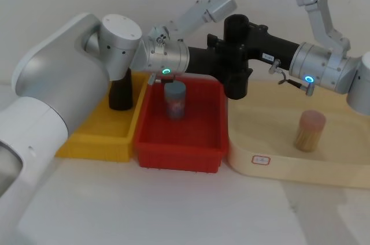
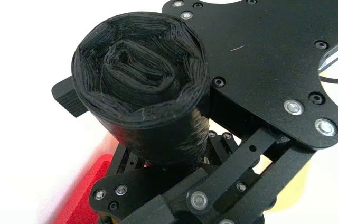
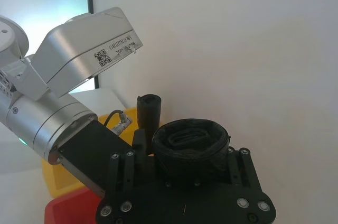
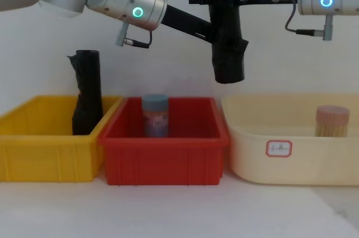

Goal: Pick up the garbage bag with the one hand and transfer it to the other hand.

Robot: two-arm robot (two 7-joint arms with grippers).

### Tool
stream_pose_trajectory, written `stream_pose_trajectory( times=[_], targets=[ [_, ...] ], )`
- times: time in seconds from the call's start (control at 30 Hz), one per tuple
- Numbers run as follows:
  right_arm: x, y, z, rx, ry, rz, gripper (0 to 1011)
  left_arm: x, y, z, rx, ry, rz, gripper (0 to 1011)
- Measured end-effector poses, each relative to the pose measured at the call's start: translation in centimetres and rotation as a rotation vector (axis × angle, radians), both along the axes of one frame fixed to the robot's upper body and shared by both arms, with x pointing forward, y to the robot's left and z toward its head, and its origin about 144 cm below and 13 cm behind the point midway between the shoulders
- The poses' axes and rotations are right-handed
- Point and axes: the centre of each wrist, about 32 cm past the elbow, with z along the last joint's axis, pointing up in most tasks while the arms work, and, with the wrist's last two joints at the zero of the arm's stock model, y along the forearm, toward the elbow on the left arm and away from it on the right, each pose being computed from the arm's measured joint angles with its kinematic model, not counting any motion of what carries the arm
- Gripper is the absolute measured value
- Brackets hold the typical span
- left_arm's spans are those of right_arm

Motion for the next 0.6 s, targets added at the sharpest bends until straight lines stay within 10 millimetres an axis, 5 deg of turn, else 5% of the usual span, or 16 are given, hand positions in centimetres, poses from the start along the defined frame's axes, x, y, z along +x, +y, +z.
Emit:
stream_pose_trajectory(
  times=[0.6],
  targets=[
    [0.00,0.01,0.03,0.000,-0.001,0.000,633,0.00,-0.05,0.05,0.000,0.000,-0.001,436]
  ],
)
